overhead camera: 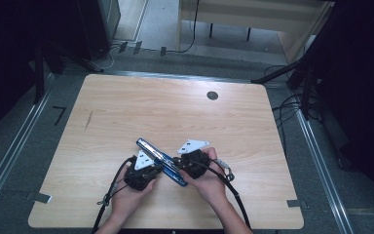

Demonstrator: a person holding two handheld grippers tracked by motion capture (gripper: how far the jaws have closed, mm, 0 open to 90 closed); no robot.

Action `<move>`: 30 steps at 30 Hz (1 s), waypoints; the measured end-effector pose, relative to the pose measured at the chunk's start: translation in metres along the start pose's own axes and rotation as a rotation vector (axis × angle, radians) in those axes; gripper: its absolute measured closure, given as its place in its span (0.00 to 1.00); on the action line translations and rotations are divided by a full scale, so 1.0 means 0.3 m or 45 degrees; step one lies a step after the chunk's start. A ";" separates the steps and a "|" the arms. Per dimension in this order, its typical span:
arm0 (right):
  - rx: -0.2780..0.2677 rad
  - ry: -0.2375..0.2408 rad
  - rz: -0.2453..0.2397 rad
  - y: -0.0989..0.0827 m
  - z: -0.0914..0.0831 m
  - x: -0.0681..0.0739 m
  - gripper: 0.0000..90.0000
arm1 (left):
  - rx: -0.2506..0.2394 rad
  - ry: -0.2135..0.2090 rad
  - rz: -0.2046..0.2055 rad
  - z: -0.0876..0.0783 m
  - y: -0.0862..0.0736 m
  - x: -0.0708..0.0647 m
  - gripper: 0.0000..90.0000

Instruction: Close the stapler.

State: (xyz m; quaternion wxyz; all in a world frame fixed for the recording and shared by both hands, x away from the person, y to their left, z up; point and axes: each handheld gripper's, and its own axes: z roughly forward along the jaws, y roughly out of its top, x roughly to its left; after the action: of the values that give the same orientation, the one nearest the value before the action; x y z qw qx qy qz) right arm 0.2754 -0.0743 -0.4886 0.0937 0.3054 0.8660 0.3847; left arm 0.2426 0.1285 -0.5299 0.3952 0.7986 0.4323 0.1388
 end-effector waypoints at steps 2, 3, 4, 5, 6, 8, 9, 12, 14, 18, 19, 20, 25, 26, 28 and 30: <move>0.000 0.001 0.006 0.005 0.003 0.002 1.00 | -0.005 0.016 -0.015 -0.005 0.001 0.016 1.00; 0.000 0.005 0.006 0.008 0.005 0.003 1.00 | -0.008 0.020 -0.021 -0.008 0.001 0.024 1.00; 0.002 0.002 0.004 0.011 0.007 0.004 1.00 | -0.009 0.027 -0.028 -0.009 0.001 0.030 1.00; 0.003 0.004 0.000 0.014 0.010 0.005 1.00 | -0.012 0.031 -0.034 -0.009 0.001 0.037 1.00; 0.005 0.005 0.003 0.017 0.012 0.006 1.00 | -0.010 0.035 -0.037 -0.008 0.000 0.044 1.00; 0.005 0.004 0.001 0.024 0.018 0.007 1.00 | -0.007 0.049 -0.046 -0.006 -0.002 0.055 1.00; 0.005 0.007 0.001 0.027 0.021 0.009 1.00 | -0.004 0.058 -0.054 -0.005 -0.003 0.060 1.00; 0.000 0.007 -0.001 0.038 0.028 0.009 1.00 | -0.006 0.061 -0.069 -0.003 -0.004 0.073 1.00; -0.006 0.012 -0.001 0.044 0.034 0.007 1.00 | -0.014 0.064 -0.079 -0.002 -0.002 0.078 1.00; -0.005 0.016 0.010 0.059 0.046 0.004 1.00 | -0.015 0.066 -0.107 -0.001 0.000 0.087 1.00; -0.008 0.017 0.007 0.063 0.049 0.002 1.00 | -0.019 0.064 -0.116 -0.001 0.000 0.088 1.00; -0.006 0.017 0.010 0.066 0.052 0.003 1.00 | -0.017 0.065 -0.119 0.000 0.001 0.089 1.00; -0.005 0.014 0.008 0.085 0.064 -0.001 1.00 | -0.021 0.068 -0.135 0.001 0.003 0.095 1.00; -0.005 0.012 0.008 0.088 0.068 -0.003 1.00 | -0.021 0.070 -0.134 0.001 0.003 0.096 1.00; -0.004 0.012 0.008 0.094 0.077 -0.004 1.00 | -0.021 0.076 -0.142 0.000 0.003 0.100 1.00; -0.001 0.018 0.004 0.101 0.087 0.000 1.00 | -0.022 0.082 -0.145 0.000 0.004 0.104 1.00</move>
State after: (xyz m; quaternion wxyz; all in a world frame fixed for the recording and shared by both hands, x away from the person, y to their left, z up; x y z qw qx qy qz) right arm 0.2995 -0.0427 -0.4847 0.0872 0.3040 0.8660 0.3873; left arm 0.2615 0.1531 -0.5329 0.3953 0.7643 0.4882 0.1455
